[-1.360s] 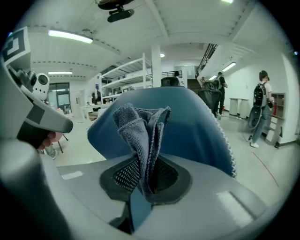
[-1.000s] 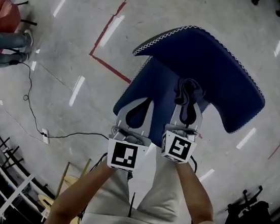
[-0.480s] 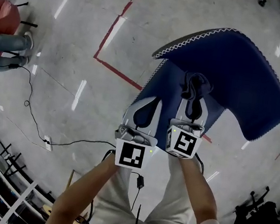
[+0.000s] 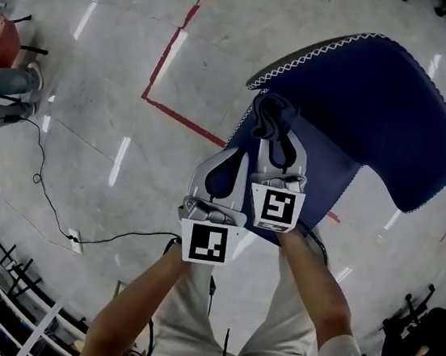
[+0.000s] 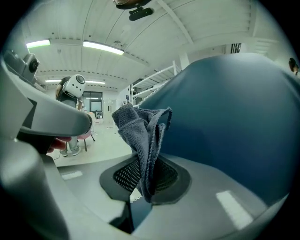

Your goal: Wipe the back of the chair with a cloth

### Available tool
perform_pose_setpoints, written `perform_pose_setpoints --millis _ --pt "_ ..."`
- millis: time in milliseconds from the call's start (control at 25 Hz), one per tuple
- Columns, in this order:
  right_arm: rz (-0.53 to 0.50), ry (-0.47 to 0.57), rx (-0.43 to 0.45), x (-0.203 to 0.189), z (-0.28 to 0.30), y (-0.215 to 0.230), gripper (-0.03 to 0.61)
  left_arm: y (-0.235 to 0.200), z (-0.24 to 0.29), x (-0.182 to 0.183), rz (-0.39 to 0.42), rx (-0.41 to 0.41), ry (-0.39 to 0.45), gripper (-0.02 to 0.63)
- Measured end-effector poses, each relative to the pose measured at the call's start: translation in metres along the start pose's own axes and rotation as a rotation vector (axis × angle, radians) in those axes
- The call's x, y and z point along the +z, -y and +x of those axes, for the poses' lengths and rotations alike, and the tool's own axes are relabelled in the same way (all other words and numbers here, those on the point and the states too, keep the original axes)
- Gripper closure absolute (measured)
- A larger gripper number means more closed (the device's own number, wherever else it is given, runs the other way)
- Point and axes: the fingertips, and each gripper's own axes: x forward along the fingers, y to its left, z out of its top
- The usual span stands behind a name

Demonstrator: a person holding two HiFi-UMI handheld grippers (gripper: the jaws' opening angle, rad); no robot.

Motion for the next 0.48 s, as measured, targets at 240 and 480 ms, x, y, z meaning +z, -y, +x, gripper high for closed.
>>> perform_pose_setpoints --millis 240,480 --pt "-0.042 -0.028 0.015 -0.010 0.022 0.000 0.508 -0.005 0.003 -0.014 -0.034 -0.008 -0.042 0.612" --pt "0.013 -0.045 -0.120 -0.012 0.044 0.042 0.508 -0.003 0.004 -0.021 -0.045 -0.018 -0.042 0.612"
